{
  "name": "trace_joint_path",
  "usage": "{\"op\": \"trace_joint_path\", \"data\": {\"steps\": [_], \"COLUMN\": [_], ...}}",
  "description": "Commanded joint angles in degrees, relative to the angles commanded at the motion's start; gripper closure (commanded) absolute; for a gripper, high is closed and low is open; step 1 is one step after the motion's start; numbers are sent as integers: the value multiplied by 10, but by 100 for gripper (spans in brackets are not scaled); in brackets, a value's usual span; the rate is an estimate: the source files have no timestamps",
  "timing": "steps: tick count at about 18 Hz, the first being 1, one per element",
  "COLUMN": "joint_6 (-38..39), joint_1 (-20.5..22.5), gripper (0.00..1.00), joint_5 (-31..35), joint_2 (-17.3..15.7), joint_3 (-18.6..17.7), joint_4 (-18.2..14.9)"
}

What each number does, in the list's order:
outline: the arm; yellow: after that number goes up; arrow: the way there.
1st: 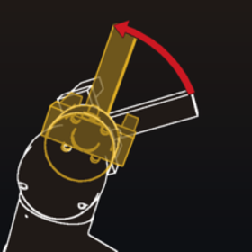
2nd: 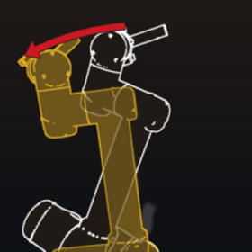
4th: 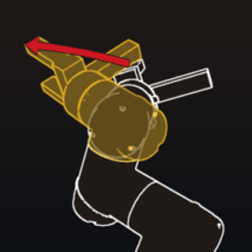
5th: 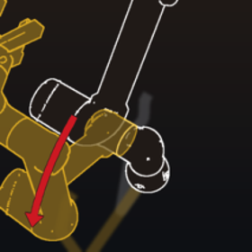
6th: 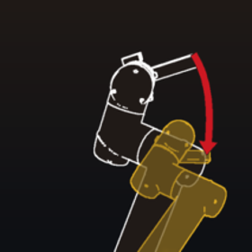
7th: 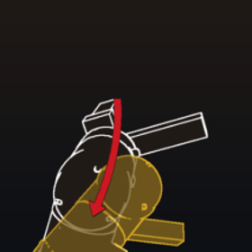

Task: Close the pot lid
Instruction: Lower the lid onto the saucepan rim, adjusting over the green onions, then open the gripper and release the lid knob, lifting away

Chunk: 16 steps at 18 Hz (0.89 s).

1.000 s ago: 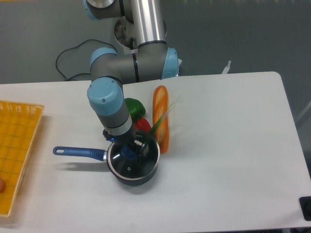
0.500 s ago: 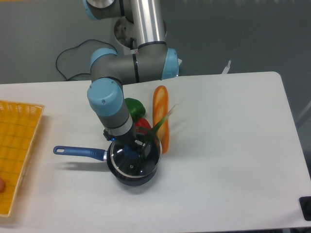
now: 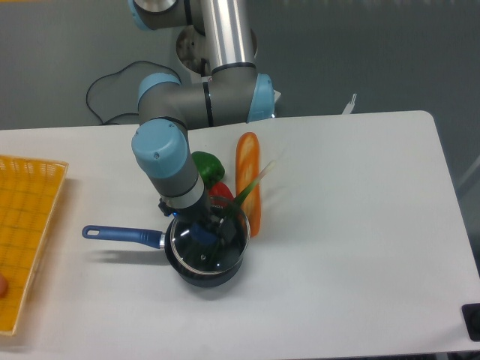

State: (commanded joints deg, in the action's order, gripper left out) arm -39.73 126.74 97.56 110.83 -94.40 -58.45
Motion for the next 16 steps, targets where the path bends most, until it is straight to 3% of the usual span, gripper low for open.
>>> {"op": "trace_joint_path", "data": {"steps": [9,16], "joint_6": [-11,-85], "joint_1": [49,134], "gripper": [0,0], "joint_5": [-2,-3], "joint_2": [-34,-51], "joint_3": [2,1], "joint_4": [-4,-6]}}
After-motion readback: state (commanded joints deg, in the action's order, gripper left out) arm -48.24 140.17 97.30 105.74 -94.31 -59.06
